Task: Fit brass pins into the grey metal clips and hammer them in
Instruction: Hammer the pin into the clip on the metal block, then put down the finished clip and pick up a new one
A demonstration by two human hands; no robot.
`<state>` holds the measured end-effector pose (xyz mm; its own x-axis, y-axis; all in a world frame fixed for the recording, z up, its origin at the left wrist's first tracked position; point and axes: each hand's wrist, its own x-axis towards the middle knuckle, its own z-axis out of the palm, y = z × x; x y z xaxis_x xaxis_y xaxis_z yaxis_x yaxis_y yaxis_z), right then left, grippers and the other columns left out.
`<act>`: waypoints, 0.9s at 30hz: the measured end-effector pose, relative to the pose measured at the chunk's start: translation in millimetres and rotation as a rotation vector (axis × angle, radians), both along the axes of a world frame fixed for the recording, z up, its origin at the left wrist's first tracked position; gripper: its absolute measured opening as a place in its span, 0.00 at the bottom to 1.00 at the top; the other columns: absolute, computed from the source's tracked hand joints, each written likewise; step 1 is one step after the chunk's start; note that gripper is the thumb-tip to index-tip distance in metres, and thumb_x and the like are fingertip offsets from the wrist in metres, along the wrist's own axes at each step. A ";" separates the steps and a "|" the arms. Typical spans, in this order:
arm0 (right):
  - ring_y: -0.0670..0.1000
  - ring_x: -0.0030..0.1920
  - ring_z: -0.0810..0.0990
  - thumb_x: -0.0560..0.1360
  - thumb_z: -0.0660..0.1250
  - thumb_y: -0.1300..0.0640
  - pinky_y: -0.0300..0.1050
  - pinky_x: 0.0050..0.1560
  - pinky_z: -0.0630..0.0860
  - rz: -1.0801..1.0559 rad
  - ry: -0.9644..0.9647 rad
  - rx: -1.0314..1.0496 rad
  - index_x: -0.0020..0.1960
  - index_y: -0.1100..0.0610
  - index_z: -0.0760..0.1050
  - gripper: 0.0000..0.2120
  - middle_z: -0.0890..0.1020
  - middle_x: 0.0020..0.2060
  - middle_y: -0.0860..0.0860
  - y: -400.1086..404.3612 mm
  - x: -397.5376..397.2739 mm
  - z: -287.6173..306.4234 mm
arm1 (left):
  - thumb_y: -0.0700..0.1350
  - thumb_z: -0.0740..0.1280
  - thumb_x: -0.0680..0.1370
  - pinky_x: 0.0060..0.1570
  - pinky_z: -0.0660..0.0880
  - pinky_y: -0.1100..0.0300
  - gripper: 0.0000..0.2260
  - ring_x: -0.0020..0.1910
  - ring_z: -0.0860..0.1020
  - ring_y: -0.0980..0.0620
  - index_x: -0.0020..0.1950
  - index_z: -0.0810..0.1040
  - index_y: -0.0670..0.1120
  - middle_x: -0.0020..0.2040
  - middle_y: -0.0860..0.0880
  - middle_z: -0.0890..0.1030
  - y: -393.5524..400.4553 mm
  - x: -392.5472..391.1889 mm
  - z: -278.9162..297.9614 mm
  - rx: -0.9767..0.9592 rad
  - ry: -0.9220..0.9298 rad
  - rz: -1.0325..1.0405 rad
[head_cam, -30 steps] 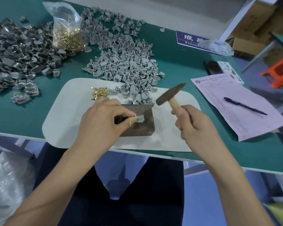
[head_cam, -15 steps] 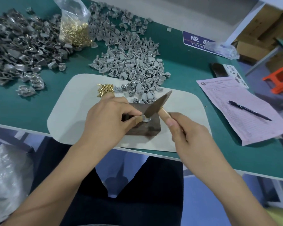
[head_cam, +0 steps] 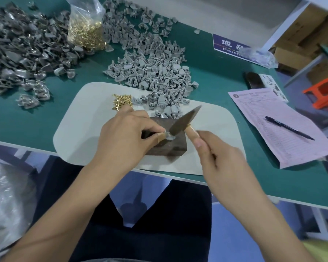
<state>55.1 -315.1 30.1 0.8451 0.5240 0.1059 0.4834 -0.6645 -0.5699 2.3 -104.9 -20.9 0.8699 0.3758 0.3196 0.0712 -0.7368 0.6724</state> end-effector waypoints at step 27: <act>0.60 0.56 0.70 0.80 0.68 0.52 0.55 0.59 0.69 -0.226 -0.312 -0.041 0.61 0.51 0.81 0.11 0.80 0.52 0.54 36.3 42.4 -40.3 | 0.53 0.69 0.78 0.39 0.64 0.71 0.02 0.50 0.69 0.60 0.46 0.81 0.59 0.43 0.59 0.75 0.9 -8.1 -7.1 0.021 -0.031 0.101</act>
